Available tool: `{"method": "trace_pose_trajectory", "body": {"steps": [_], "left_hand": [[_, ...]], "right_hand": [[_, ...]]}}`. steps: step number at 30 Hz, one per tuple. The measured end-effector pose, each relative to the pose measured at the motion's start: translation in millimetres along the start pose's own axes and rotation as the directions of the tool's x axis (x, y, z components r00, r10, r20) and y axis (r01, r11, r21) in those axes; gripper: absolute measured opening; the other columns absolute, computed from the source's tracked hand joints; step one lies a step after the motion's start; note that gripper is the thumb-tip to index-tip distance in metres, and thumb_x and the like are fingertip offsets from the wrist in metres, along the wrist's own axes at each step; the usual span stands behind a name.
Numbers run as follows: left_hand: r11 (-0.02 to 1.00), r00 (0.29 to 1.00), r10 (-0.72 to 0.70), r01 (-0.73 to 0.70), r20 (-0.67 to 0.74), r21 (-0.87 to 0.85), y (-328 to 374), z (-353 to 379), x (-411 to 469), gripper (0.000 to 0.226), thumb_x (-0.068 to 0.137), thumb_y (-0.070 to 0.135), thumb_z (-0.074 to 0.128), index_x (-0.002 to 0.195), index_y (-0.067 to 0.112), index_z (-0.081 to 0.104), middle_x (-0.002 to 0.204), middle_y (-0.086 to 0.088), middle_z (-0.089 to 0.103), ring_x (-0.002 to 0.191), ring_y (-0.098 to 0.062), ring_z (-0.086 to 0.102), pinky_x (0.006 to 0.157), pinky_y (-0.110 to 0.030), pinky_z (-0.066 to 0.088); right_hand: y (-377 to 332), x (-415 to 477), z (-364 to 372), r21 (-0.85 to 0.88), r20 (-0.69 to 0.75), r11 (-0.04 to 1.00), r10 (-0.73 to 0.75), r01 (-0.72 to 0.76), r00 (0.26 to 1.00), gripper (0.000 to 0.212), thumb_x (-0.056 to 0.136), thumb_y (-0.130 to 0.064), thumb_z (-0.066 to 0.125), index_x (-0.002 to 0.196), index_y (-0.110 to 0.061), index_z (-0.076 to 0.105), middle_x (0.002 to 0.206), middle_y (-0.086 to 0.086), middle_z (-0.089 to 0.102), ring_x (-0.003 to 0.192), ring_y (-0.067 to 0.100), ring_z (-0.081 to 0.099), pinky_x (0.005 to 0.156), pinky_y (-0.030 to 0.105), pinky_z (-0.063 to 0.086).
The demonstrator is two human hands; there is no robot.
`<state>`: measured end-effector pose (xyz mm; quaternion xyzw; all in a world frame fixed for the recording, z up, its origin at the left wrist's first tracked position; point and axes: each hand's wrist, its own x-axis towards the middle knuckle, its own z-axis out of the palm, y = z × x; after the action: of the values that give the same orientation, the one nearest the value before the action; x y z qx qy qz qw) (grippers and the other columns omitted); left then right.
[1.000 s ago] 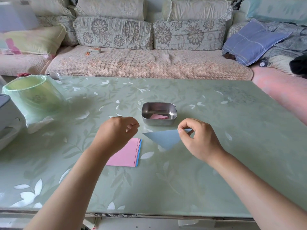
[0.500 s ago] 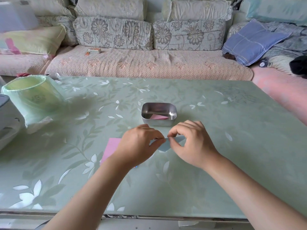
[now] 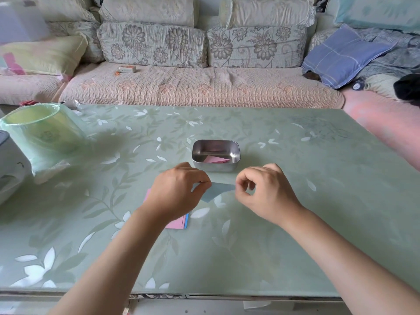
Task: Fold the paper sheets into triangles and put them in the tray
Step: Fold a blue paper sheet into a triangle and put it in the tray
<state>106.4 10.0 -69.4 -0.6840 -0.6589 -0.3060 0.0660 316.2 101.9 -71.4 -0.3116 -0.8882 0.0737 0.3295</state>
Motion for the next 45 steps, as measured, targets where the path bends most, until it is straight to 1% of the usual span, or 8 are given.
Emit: {"method": "trace_pose_trajectory", "body": {"steps": [6, 12, 19, 25, 33, 38, 42, 45], "left_hand": [[0.961, 0.968, -0.251, 0.252, 0.023, -0.110, -11, -1, 0, 0.011, 0.088, 0.030, 0.067, 0.078, 0.034, 0.071, 0.067, 0.020, 0.058, 0.069, -0.001, 0.053, 0.058, -0.024, 0.042], [0.636, 0.857, -0.454, 0.503, 0.244, -0.585, 18, 15, 1, 0.017, 0.090, 0.031, 0.066, 0.076, 0.027, 0.074, 0.063, 0.014, 0.064, 0.055, -0.002, 0.051, 0.051, -0.012, 0.038], [0.587, 0.816, -0.422, 0.579, 0.396, -0.566, 23, 19, 0, 0.014, 0.086, 0.021, 0.061, 0.086, 0.031, 0.071, 0.069, 0.009, 0.068, 0.054, -0.007, 0.052, 0.052, -0.020, 0.039], [0.524, 0.780, -0.434, 0.625, 0.450, -0.579, 22, 20, -1, 0.012, 0.089, 0.026, 0.065, 0.079, 0.026, 0.071, 0.074, 0.010, 0.073, 0.060, -0.005, 0.060, 0.054, -0.016, 0.043], [0.246, 0.646, -0.534, 0.736, 0.545, -0.631, 14, 18, 4, 0.009, 0.090, 0.026, 0.068, 0.085, 0.018, 0.067, 0.082, 0.003, 0.077, 0.064, -0.011, 0.072, 0.062, -0.026, 0.046], [0.247, 0.630, -0.475, 0.766, 0.614, -0.594, 16, 15, 3, 0.012, 0.091, 0.027, 0.067, 0.093, 0.015, 0.064, 0.085, 0.001, 0.077, 0.078, -0.017, 0.075, 0.059, -0.025, 0.044], [0.281, 0.642, -0.386, 0.766, 0.663, -0.578, 21, 13, 3, 0.027, 0.091, 0.029, 0.066, 0.108, 0.008, 0.064, 0.098, 0.004, 0.077, 0.085, -0.019, 0.075, 0.065, -0.027, 0.045], [0.307, 0.663, -0.349, 0.749, 0.662, -0.587, 23, 13, 3, 0.018, 0.093, 0.026, 0.062, 0.104, 0.011, 0.063, 0.100, 0.005, 0.077, 0.086, -0.020, 0.075, 0.063, -0.027, 0.044]], "right_hand": [[9, -2, 3, 0.048, 0.005, 0.994, 0.101, -0.101, 0.995, 0.014, 0.080, -0.018, 0.067, 0.075, -0.026, 0.057, 0.064, -0.020, 0.054, 0.060, 0.008, 0.055, 0.077, 0.035, 0.046], [1, -3, 15, 0.435, 0.331, 0.782, 0.321, -0.445, 0.887, 0.016, 0.090, -0.041, 0.064, 0.099, -0.029, 0.069, 0.087, -0.013, 0.071, 0.071, 0.005, 0.062, 0.074, 0.030, 0.051], [2, 0, 19, 0.529, 0.243, 0.757, 0.297, -0.383, 0.924, 0.028, 0.094, -0.018, 0.063, 0.094, -0.046, 0.066, 0.074, -0.006, 0.064, 0.060, 0.003, 0.050, 0.063, 0.016, 0.041], [5, -6, 19, 0.478, 0.263, 0.817, 0.219, -0.324, 0.940, 0.048, 0.096, -0.018, 0.060, 0.133, -0.047, 0.049, 0.081, -0.013, 0.061, 0.070, 0.005, 0.054, 0.071, 0.015, 0.044], [1, -6, 9, 0.233, 0.134, 0.972, 0.009, -0.041, 0.991, 0.052, 0.077, 0.014, 0.052, 0.101, -0.028, 0.071, 0.126, -0.010, 0.055, 0.112, 0.010, 0.056, 0.094, 0.016, 0.041], [1, -7, 9, 0.302, 0.132, 0.949, 0.054, -0.092, 0.990, 0.012, 0.083, -0.021, 0.081, 0.091, -0.028, 0.077, 0.121, -0.013, 0.061, 0.110, 0.010, 0.061, 0.097, 0.025, 0.045], [1, -5, 11, 0.432, 0.161, 0.876, 0.158, -0.214, 0.974, 0.001, 0.085, -0.028, 0.079, 0.086, -0.028, 0.077, 0.109, -0.016, 0.067, 0.097, 0.001, 0.065, 0.085, 0.011, 0.043], [3, -3, 13, 0.514, 0.268, 0.756, 0.308, -0.406, 0.913, 0.007, 0.087, -0.031, 0.076, 0.081, -0.030, 0.076, 0.095, -0.001, 0.073, 0.075, 0.005, 0.062, 0.074, 0.023, 0.044]]}}
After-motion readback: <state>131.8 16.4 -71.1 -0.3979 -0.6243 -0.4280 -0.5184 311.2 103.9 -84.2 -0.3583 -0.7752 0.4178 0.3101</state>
